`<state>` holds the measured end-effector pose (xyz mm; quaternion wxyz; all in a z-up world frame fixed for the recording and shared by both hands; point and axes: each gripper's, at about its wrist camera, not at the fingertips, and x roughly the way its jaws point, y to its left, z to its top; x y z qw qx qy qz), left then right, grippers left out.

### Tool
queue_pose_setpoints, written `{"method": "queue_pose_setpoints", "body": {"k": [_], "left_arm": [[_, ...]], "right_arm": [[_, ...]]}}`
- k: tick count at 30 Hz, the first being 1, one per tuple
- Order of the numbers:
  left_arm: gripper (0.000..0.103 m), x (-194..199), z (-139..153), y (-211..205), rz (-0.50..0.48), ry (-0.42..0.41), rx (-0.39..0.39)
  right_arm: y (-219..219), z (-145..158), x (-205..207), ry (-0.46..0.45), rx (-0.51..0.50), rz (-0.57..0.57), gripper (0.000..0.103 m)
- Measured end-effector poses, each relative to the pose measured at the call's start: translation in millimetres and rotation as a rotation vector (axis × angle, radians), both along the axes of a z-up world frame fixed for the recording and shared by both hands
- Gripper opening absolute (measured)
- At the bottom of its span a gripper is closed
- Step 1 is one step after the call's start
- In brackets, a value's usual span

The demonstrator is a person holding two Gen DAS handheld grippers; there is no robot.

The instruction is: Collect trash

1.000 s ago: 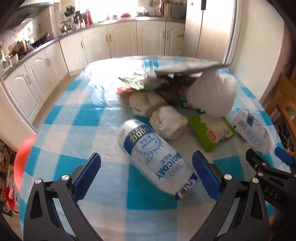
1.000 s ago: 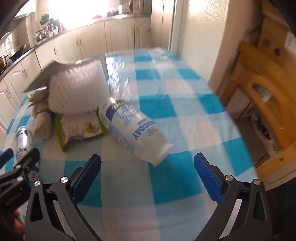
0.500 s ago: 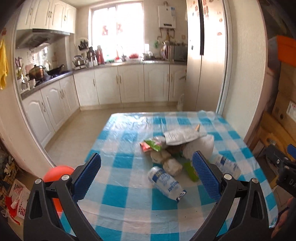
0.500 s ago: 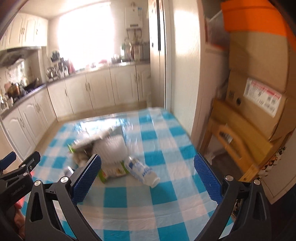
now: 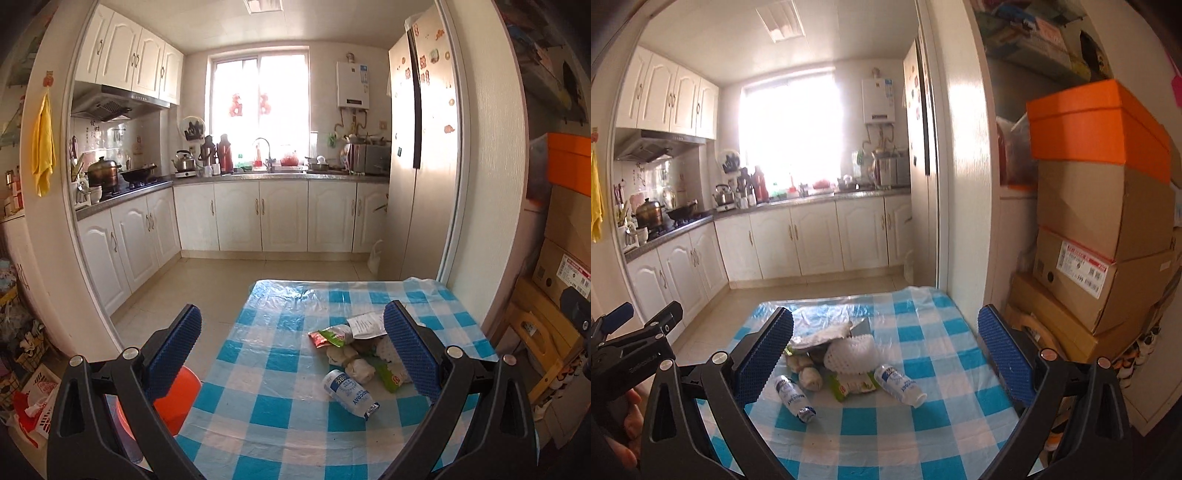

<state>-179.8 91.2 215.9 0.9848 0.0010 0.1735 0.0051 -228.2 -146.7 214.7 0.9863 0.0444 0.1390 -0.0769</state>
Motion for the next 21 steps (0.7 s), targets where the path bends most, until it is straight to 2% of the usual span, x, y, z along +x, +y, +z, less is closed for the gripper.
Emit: {"method": "queue_pose_setpoints", "body": {"k": [8, 21], "left_arm": [[0.099, -15.4, 16.9, 11.1, 0.019, -0.055, -0.005], [0.099, -26.6, 20.0, 17.6, 0.028, -0.082, -0.016]], "right_arm": [[5.3, 12.0, -18.7, -0.065, -0.015, 0.005, 0.099], [15.0, 17.2, -27.3, -0.087, -0.024, 0.025, 0.099]]}}
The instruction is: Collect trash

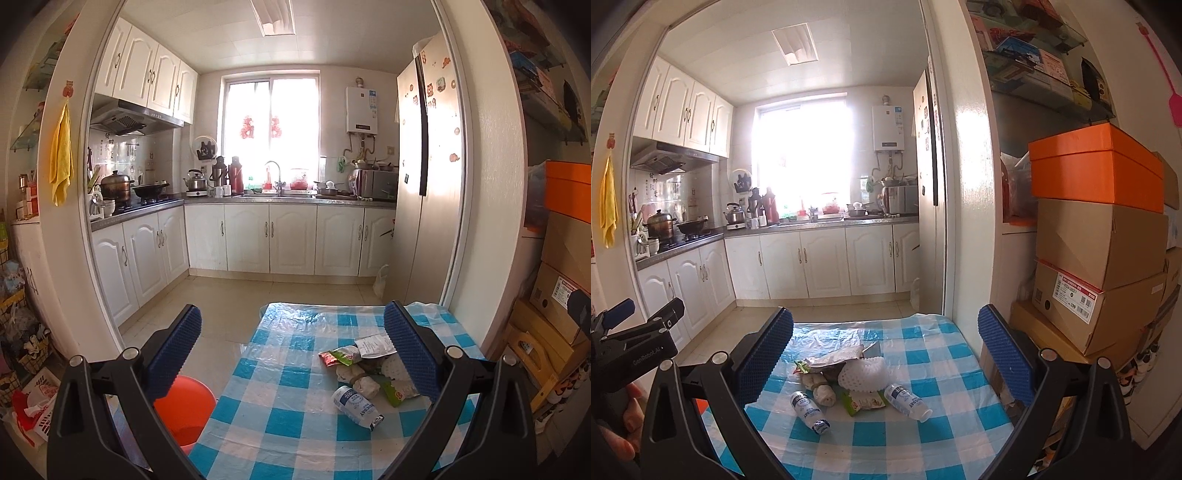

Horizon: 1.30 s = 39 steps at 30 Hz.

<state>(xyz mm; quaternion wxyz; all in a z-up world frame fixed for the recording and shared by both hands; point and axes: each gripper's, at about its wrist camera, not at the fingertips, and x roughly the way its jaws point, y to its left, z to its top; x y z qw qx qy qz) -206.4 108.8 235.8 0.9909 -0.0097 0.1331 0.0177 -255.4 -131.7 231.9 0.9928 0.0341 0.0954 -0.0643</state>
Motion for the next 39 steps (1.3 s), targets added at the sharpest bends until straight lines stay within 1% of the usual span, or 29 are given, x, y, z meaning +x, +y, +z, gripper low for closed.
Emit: {"method": "queue_pose_setpoints", "body": {"k": [8, 28, 33, 36, 39], "left_arm": [[0.099, -1.4, -0.5, 4.5, -0.001, -0.005, -0.014], [0.099, 6.8, -11.8, -3.8, -0.019, 0.01, -0.005], [0.099, 16.7, -20.4, -4.9, -0.025, 0.047, -0.01], [0.099, 24.6, -31.2, -2.2, -0.042, 0.08, -0.024], [0.099, 34.3, -47.2, 3.8, -0.077, 0.121, -0.039]], "right_arm": [[-2.1, -2.3, 2.0, 0.012, 0.015, -0.002, 0.099], [-10.4, -20.4, 16.6, 0.065, 0.042, 0.002, 0.099], [-18.4, -29.0, 26.5, 0.095, 0.066, 0.011, 0.099], [-28.1, -41.0, 36.8, 0.134, 0.103, 0.023, 0.099], [-37.8, -58.2, 48.6, 0.183, 0.117, 0.017, 0.099]]}}
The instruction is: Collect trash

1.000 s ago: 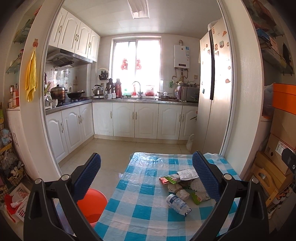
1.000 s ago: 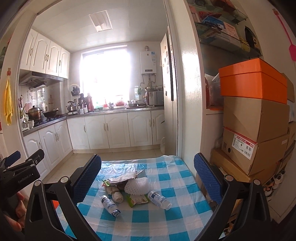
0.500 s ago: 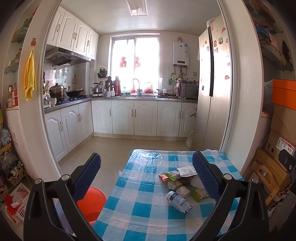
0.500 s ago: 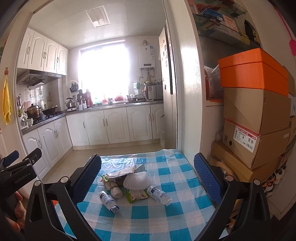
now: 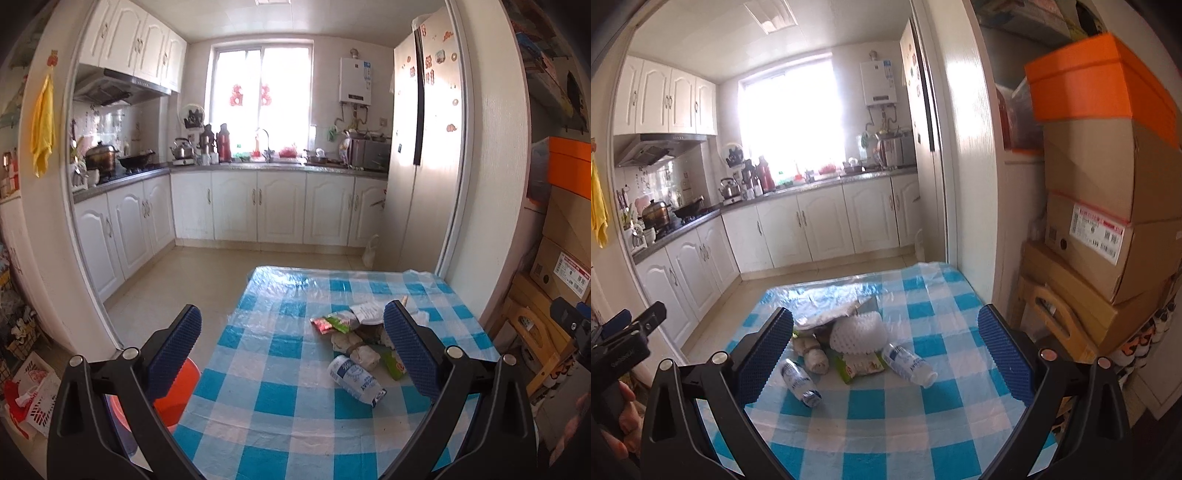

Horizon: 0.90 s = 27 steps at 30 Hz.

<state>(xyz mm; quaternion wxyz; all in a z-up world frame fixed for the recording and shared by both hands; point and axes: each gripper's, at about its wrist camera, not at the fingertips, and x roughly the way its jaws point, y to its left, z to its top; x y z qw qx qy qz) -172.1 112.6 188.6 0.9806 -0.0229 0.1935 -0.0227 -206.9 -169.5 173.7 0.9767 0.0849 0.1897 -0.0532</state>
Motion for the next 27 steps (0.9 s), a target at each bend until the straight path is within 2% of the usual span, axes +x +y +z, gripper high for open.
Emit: {"method": "queue_pose_setpoints", "body": {"k": [7, 14, 21, 27], "left_arm": [[0.099, 29.3, -56.1, 12.2, -0.1, 0.149, -0.073], [0.099, 61.1, -105.1, -6.5, -0.177, 0.314, -0.127], [0.099, 95.3, -134.6, -40.4, -0.229, 0.449, -0.161], [0.099, 118.7, -149.4, -57.1, -0.23, 0.505, -0.182]], "right_arm": [[-31.0, -54.4, 25.6, 0.125, 0.118, 0.032, 0.099], [-46.8, -98.8, 54.1, 0.212, 0.173, 0.096, 0.099], [-56.5, -134.1, 88.3, 0.306, 0.217, 0.162, 0.099], [-62.0, -139.6, 111.9, 0.334, 0.234, 0.195, 0.098]]}}
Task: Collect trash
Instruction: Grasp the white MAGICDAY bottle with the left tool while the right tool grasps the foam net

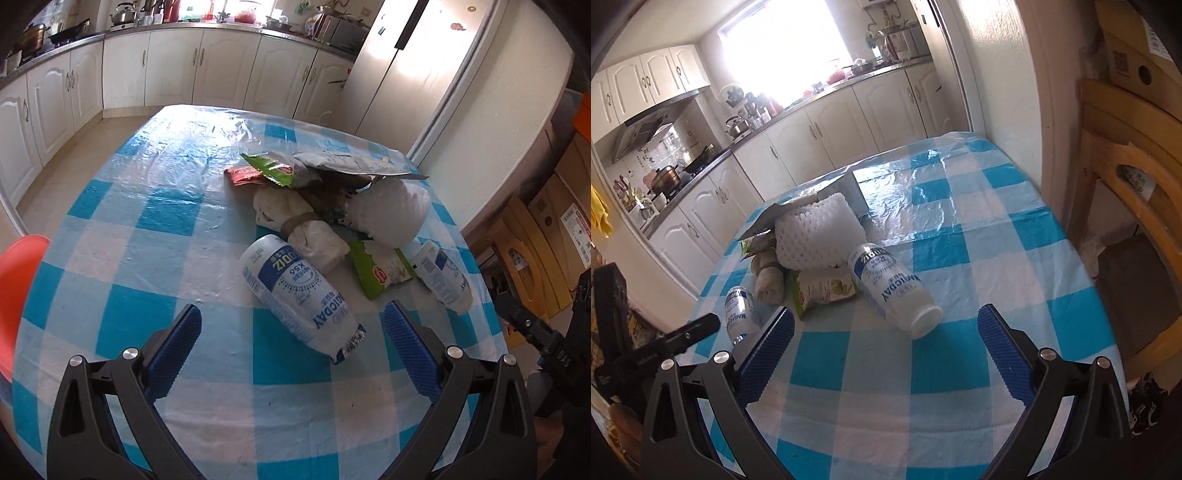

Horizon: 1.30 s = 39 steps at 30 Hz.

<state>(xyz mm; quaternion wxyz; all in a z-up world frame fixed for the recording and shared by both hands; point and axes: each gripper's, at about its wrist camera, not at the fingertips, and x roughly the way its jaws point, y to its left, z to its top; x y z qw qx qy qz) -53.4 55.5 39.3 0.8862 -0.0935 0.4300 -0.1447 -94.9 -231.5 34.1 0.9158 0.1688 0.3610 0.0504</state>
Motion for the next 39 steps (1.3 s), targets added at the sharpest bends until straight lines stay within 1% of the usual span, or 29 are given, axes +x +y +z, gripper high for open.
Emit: {"method": "queue_pose_setpoints", "body": {"k": [4, 9, 11, 13, 14, 17, 18, 19, 22, 23, 24, 25, 26, 27, 29, 35, 39], "left_arm": [[0.099, 10.4, -7.1, -5.8, 0.007, 0.018, 0.016], [0.098, 18.0, -9.9, -10.8, 0.006, 0.016, 0.027], [0.095, 20.3, -10.7, -11.2, 0.004, 0.018, 0.034], [0.083, 22.9, -11.7, -10.5, 0.008, 0.023, 0.037], [0.081, 24.4, -12.9, -8.8, 0.014, 0.031, 0.037], [0.08, 28.5, -16.9, -5.7, 0.018, 0.047, 0.02], [0.078, 29.1, -17.6, -4.8, 0.017, 0.048, 0.017], [0.074, 29.3, -18.0, -4.6, 0.016, 0.047, 0.015], [0.067, 31.4, -19.2, -4.2, 0.003, 0.058, 0.002], [0.065, 31.2, -19.7, -4.2, 0.003, 0.055, 0.002], [0.06, 31.3, -20.0, -3.3, 0.001, 0.053, 0.0], [0.055, 31.8, -20.4, -2.2, -0.003, 0.056, -0.008], [0.052, 31.9, -20.7, -0.9, -0.002, 0.056, -0.013], [0.048, 32.0, -21.0, 0.8, -0.002, 0.058, -0.022], [0.048, 32.3, -22.0, 3.6, -0.003, 0.06, -0.038], [0.046, 31.4, -22.1, 14.8, 0.002, 0.05, -0.057], [0.046, 29.5, -19.5, 20.6, 0.006, 0.039, -0.068]], "right_arm": [[4.2, 7.9, 19.9, -0.014, 0.055, 0.046, 0.098], [23.3, 17.1, 56.8, -0.009, 0.051, 0.113, 0.098], [31.8, 20.5, 70.1, -0.011, 0.035, 0.14, 0.098], [39.8, 24.2, 81.1, -0.012, 0.04, 0.174, 0.098], [43.6, 26.4, 86.6, -0.017, 0.048, 0.185, 0.098], [55.8, 33.7, 98.0, -0.033, 0.081, 0.23, 0.098], [59.4, 35.6, 102.5, -0.033, 0.086, 0.235, 0.098], [62.1, 36.9, 107.9, -0.023, 0.091, 0.236, 0.098], [65.1, 39.9, 122.7, 0.01, 0.125, 0.234, 0.095], [64.3, 40.1, 129.1, 0.026, 0.149, 0.235, 0.092], [63.0, 40.0, 135.2, 0.044, 0.175, 0.231, 0.078], [60.9, 38.8, 141.6, 0.067, 0.203, 0.226, 0.068], [58.9, 36.5, 146.9, 0.089, 0.225, 0.222, 0.057], [57.7, 34.4, 151.9, 0.111, 0.248, 0.22, 0.053], [59.8, 31.0, 159.1, 0.137, 0.272, 0.227, 0.05], [65.9, 26.3, 170.0, 0.195, 0.3, 0.213, 0.05], [65.8, 19.7, 176.8, 0.221, 0.353, 0.208, 0.05]]}}
